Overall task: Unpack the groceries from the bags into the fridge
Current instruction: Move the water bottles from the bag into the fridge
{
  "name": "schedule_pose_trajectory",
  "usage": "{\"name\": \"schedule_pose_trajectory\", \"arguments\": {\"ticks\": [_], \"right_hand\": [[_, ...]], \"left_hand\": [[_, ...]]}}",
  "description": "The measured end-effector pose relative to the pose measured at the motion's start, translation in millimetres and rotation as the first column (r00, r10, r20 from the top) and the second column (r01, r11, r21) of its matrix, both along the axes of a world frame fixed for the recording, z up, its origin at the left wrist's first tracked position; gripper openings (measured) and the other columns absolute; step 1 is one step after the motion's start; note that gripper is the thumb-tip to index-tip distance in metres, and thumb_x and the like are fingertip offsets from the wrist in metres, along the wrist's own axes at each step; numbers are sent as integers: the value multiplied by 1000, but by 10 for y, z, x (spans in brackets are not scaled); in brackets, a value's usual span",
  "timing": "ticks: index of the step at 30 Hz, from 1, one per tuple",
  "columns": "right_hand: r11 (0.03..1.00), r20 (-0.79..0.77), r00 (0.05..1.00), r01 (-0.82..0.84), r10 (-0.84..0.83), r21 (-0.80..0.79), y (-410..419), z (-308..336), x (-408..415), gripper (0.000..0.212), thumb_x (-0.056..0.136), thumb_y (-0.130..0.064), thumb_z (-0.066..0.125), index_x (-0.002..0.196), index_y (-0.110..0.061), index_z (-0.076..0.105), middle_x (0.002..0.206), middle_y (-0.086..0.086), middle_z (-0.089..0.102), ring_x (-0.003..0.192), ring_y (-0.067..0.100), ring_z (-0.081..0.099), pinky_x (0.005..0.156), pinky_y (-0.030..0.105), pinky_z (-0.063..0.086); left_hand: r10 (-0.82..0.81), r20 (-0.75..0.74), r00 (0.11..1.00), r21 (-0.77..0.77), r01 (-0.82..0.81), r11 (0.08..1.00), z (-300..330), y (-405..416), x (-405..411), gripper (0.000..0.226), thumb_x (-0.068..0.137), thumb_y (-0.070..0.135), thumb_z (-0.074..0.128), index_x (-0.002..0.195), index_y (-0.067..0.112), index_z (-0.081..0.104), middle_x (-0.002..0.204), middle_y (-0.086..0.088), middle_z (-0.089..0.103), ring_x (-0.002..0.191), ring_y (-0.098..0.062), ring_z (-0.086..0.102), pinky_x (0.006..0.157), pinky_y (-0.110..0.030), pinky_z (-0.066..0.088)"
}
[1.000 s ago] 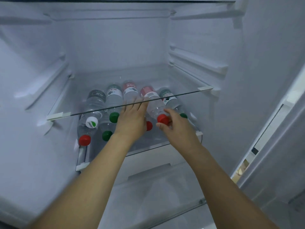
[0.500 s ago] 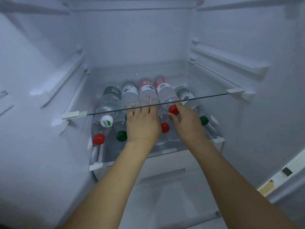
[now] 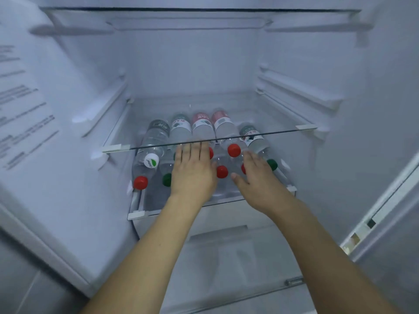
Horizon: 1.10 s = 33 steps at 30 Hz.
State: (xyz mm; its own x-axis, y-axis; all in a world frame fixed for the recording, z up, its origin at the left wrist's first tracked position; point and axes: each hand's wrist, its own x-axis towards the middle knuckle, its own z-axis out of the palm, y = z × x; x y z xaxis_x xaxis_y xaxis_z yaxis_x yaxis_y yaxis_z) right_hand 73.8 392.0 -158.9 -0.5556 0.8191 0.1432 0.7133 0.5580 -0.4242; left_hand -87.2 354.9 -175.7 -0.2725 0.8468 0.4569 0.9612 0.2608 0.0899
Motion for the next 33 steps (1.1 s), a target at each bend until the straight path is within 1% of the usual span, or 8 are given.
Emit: {"name": "schedule_pose_trajectory", "arguments": {"ticks": [2, 4, 6, 9, 12, 17, 25, 33], "right_hand": [[1000, 68, 997, -23, 23, 4, -109, 50, 67, 71, 103, -40, 37, 155, -8, 1, 164, 8, 0, 150, 23, -2, 122, 35, 2], [999, 106, 993, -44, 44, -8, -208, 105, 135, 71, 103, -41, 33, 155, -9, -3, 164, 6, -7, 150, 21, -8, 122, 35, -2], [998, 141, 988, -60, 62, -17, -290, 155, 205, 71, 104, -43, 31, 155, -10, -4, 163, 6, -9, 150, 21, -10, 121, 35, -4], [996, 223, 970, -90, 94, -29, -427, 246, 316, 71, 104, -45, 26, 155, -10, -9, 163, 6, -15, 149, 20, -15, 120, 36, -8], [990, 296, 945, -141, 141, -21, -578, 334, 415, 70, 104, -46, 22, 154, -11, -12, 161, 7, -19, 148, 20, -19, 120, 37, -9], [967, 388, 889, -255, 241, -18, -810, 426, 489, 69, 104, -47, 19, 154, -13, -14, 160, 4, -26, 147, 18, -22, 120, 38, -12], [919, 401, 836, -392, 375, -41, -1258, 515, 398, 68, 104, -46, 19, 154, -15, -15, 159, 3, -26, 147, 17, -23, 118, 35, -14], [874, 412, 790, -485, 454, -32, -1696, 555, 75, 67, 104, -45, 19, 154, -13, -15, 159, 4, -26, 147, 18, -22, 118, 35, -13]], "left_hand": [[-9, 14, 1000, 8, 9, 1000, 25, -142, 51, 60, 98, 34, 36, 147, -1, 35, 152, -20, 38, 143, -35, 31, 120, -48, 16], [-16, 30, 999, -8, 16, 1000, 52, -315, 108, 60, 102, 31, 39, 151, 1, 26, 158, -17, 27, 148, -30, 21, 123, -44, 9], [-3, 39, 999, -19, 4, 1000, 95, -499, 177, 61, 103, 34, 37, 153, 2, 21, 161, -15, 20, 150, -28, 14, 123, -41, 4], [45, 57, 997, -72, -41, 997, 176, -764, 308, 62, 104, 38, 29, 155, 5, 15, 163, -12, 11, 151, -25, 7, 123, -38, 3], [84, 66, 994, -119, -76, 990, 275, -1008, 460, 62, 105, 40, 25, 156, 8, 12, 164, -10, 9, 151, -22, 4, 123, -36, 2], [179, 47, 983, -123, -172, 977, 426, -1396, 626, 63, 105, 41, 23, 156, 8, 9, 164, -8, 5, 151, -21, 1, 122, -36, 0], [340, 45, 939, -150, -330, 932, 549, -2128, 728, 64, 104, 44, 18, 156, 9, 5, 165, -7, 2, 151, -21, -2, 122, -36, -6], [419, 55, 906, -152, -408, 900, 615, -2699, 605, 64, 104, 44, 18, 156, 11, 1, 165, -6, -2, 151, -18, -5, 119, -30, -10]]}}
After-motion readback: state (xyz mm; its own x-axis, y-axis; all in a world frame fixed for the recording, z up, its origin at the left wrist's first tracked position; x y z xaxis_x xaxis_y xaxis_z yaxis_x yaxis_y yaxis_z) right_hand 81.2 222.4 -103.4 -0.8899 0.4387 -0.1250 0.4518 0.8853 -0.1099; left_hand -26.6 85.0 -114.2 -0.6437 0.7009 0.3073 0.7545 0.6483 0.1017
